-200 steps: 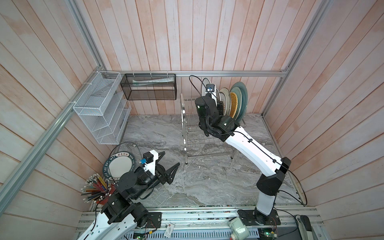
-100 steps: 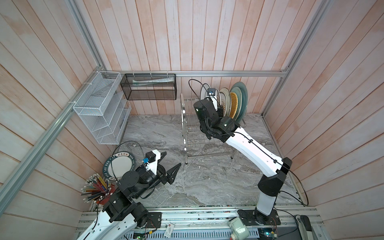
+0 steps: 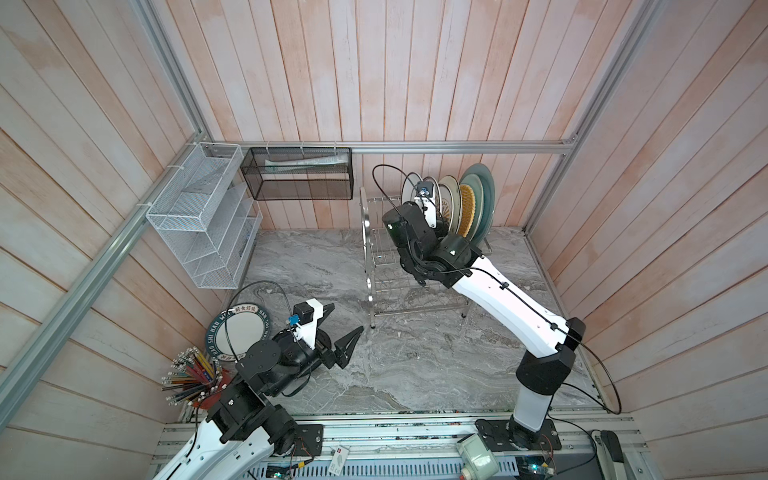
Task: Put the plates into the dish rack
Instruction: 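Lower the plate into the rack slots in front of the sunburst plates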
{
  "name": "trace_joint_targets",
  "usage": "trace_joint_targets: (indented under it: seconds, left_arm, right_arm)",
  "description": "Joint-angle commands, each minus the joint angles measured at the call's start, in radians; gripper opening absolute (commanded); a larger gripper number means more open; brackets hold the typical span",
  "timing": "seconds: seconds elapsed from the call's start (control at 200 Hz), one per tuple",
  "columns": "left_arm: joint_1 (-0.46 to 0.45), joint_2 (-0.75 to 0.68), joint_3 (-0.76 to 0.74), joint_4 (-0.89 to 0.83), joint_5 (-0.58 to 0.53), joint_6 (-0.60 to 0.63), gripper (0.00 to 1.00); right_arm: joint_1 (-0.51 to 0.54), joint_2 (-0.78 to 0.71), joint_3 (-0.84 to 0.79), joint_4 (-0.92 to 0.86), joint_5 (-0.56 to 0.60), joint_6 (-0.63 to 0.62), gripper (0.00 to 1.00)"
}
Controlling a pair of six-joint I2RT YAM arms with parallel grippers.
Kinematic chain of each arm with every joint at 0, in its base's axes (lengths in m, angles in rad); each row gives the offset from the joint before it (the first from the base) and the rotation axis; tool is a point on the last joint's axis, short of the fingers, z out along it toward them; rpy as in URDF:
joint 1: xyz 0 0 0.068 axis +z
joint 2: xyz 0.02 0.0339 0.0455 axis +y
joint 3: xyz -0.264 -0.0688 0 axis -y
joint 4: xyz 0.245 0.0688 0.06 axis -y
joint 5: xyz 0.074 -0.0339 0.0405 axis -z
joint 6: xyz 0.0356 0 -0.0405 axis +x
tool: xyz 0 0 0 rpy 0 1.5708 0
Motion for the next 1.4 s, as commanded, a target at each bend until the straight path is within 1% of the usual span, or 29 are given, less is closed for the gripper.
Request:
trace_joint_targets:
  seconds: [0.0,0.21,0.4,0.62,0.765,0.855,0.935,1.05,1.135,1.25,1.395]
  left_arm:
    - [0.005,0.005,-0.003,0.005,0.017,0.011,1.0]
    - [0.005,0.012,0.0,-0.004,0.024,0.009,1.0]
    - [0.005,0.011,0.0,-0.004,0.022,0.011,1.0]
    - [0.005,0.014,0.001,-0.004,0.028,0.006,1.0]
    - [0.005,0.015,0.0,-0.004,0.027,0.005,1.0]
    - [0.005,0.018,0.0,-0.004,0.027,0.006,1.0]
    - [0.006,0.018,0.002,-0.004,0.027,0.006,1.0]
    - [0.005,0.025,0.001,-0.005,0.024,0.006,1.0]
    - [0.005,0.029,0.001,-0.006,0.021,0.005,1.0]
    - [0.005,0.031,0.002,-0.008,0.021,0.005,1.0]
    - [0.005,0.031,0.002,-0.006,0.021,0.005,1.0]
  right_arm:
    - [0.026,0.011,0.034,-0.089,0.01,0.043,0.0]
    - [0.037,0.021,0.037,-0.107,0.018,0.053,0.0]
    - [0.044,0.027,0.03,-0.172,0.015,0.094,0.0]
    - [0.049,0.013,-0.041,-0.174,0.015,0.104,0.0]
    - [0.048,0.001,-0.085,-0.138,0.014,0.068,0.05]
    - [0.048,-0.011,-0.104,-0.124,-0.002,0.064,0.07]
    - [0.048,-0.029,-0.127,-0.087,-0.026,0.037,0.09]
    - [0.048,-0.056,-0.153,-0.034,-0.049,-0.001,0.13]
    - [0.048,-0.071,-0.162,-0.002,-0.061,-0.032,0.23]
    - [0.048,-0.079,-0.155,0.017,-0.067,-0.055,0.38]
    - [0.048,-0.079,-0.134,0.014,-0.067,-0.068,0.5]
